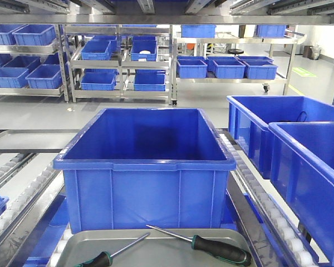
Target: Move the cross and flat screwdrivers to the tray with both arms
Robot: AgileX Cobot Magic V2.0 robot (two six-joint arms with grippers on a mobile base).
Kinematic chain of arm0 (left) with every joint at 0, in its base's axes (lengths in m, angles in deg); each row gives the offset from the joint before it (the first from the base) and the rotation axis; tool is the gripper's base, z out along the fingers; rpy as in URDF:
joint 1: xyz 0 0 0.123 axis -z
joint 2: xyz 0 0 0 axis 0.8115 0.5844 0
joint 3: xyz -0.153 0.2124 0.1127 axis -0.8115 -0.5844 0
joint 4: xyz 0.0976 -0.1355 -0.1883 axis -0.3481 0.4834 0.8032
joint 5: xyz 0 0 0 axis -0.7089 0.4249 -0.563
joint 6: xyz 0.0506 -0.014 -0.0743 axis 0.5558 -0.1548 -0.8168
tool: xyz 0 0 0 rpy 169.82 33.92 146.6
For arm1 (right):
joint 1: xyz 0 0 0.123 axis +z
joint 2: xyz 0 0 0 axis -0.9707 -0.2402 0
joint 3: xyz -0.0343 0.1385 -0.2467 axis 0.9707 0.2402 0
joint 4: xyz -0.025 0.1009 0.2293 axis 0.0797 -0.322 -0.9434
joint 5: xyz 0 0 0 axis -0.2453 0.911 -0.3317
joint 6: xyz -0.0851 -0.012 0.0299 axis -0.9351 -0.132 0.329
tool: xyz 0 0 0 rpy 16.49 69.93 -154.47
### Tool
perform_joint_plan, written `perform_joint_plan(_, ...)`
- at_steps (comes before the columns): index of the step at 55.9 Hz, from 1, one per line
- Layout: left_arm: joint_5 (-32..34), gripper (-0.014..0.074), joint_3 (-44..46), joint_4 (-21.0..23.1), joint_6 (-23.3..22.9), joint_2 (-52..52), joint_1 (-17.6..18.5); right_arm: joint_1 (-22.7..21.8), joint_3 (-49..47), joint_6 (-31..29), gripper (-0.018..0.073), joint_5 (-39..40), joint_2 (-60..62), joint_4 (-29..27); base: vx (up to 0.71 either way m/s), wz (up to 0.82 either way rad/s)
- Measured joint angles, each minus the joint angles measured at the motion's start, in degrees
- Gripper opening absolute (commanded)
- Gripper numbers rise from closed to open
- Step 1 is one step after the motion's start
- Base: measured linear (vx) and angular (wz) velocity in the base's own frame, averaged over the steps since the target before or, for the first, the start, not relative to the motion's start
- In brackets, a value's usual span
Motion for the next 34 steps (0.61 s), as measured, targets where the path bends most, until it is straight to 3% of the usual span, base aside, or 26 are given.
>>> perform_joint_plan(34,0.00,-0.0006,0.00,0.00,0.00,0.00,0.00,0.00,0.00,0.15,-0.0008,0.00,0.00,0.11,0.00,0.00)
